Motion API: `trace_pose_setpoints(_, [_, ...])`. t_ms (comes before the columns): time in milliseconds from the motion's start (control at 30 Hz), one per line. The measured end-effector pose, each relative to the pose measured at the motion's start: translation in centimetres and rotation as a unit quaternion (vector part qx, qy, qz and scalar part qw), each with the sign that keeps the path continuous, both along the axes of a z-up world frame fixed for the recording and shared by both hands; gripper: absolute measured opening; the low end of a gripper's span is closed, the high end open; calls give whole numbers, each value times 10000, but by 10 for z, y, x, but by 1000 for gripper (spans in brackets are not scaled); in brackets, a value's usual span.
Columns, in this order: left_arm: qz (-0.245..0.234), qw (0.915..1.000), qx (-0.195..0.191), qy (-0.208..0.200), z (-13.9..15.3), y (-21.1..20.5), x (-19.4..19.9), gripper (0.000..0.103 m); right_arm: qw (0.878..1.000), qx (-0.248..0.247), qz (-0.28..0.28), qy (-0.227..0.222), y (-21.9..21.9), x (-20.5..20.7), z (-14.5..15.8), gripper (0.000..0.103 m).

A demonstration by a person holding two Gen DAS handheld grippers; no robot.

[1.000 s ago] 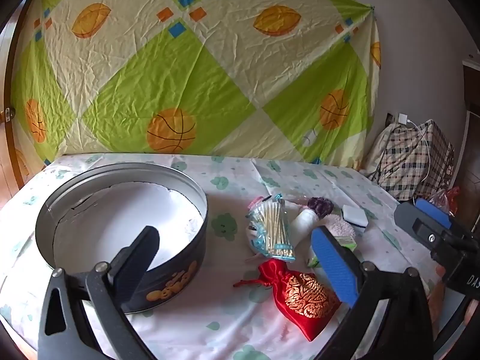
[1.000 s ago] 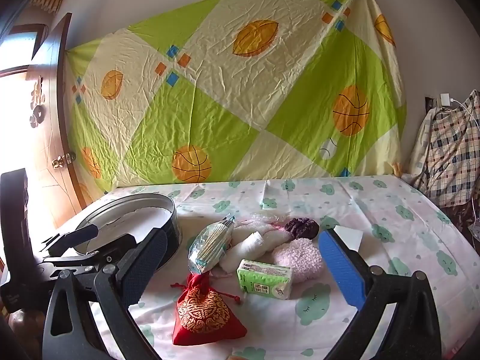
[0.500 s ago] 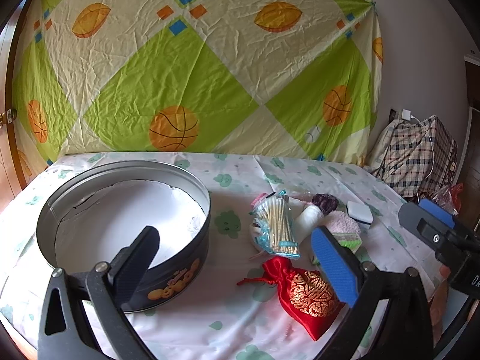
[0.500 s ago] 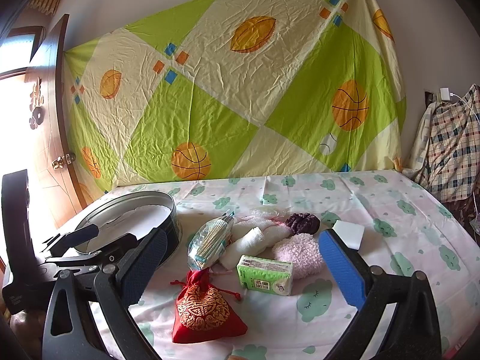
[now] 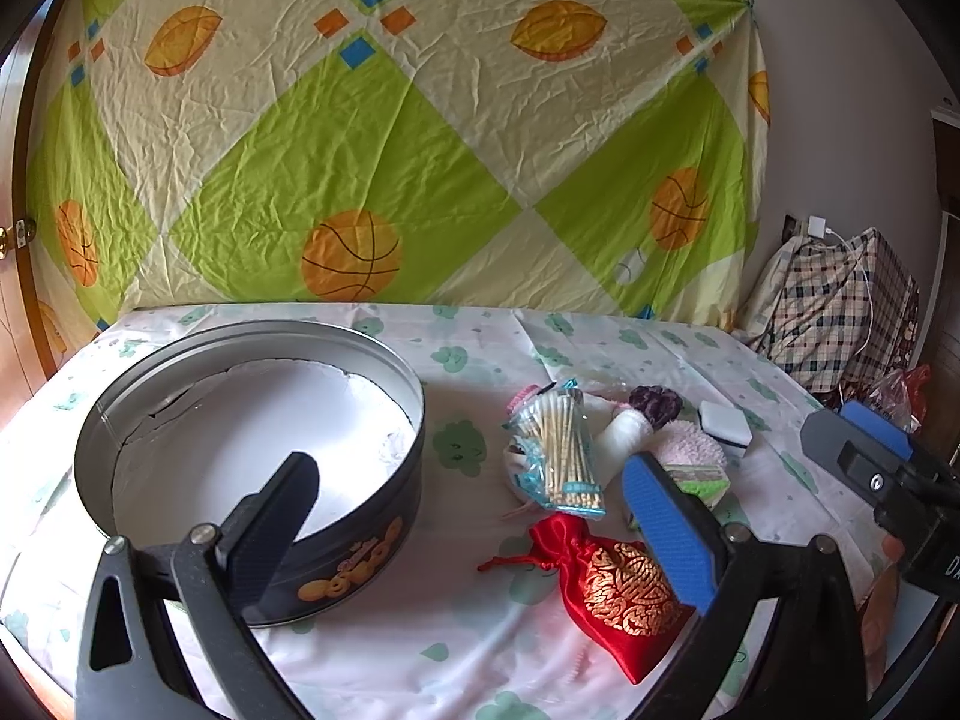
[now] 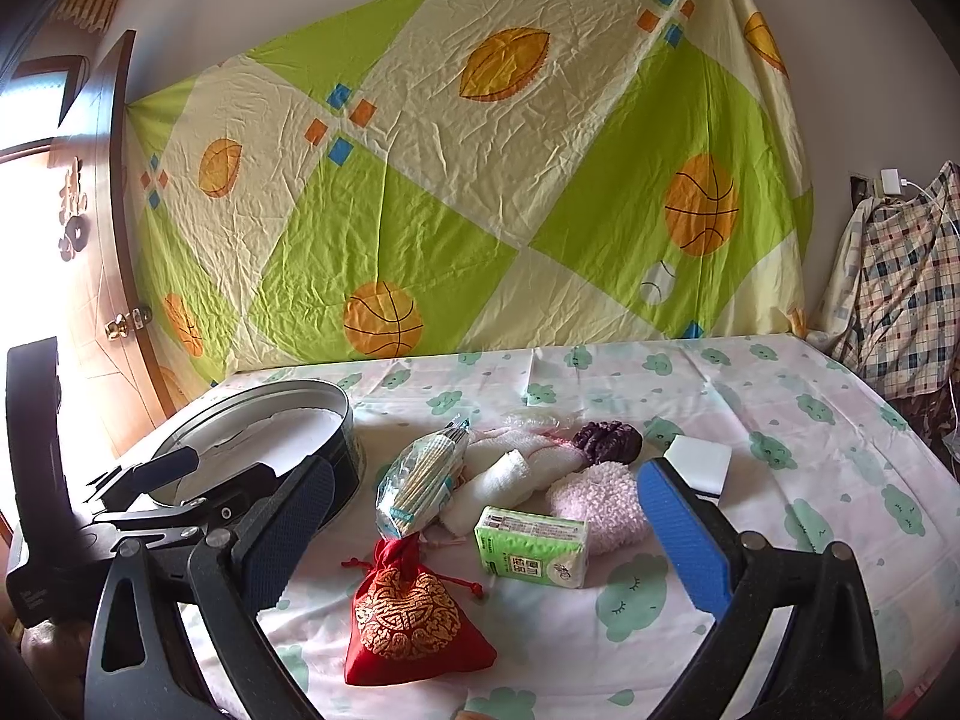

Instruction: Organize soft objects

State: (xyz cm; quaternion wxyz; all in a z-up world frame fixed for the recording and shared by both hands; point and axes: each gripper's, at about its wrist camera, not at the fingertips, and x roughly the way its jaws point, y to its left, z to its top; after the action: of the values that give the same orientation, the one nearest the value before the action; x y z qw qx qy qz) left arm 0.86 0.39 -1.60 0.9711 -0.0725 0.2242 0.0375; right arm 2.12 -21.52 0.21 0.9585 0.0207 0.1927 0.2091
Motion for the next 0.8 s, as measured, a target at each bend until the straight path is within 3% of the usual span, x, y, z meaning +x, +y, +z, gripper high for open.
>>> trace_pose_setpoints(800, [23,10000,24,52,-3,-2,3,103,10000,47,13,78,1,1,-6,102])
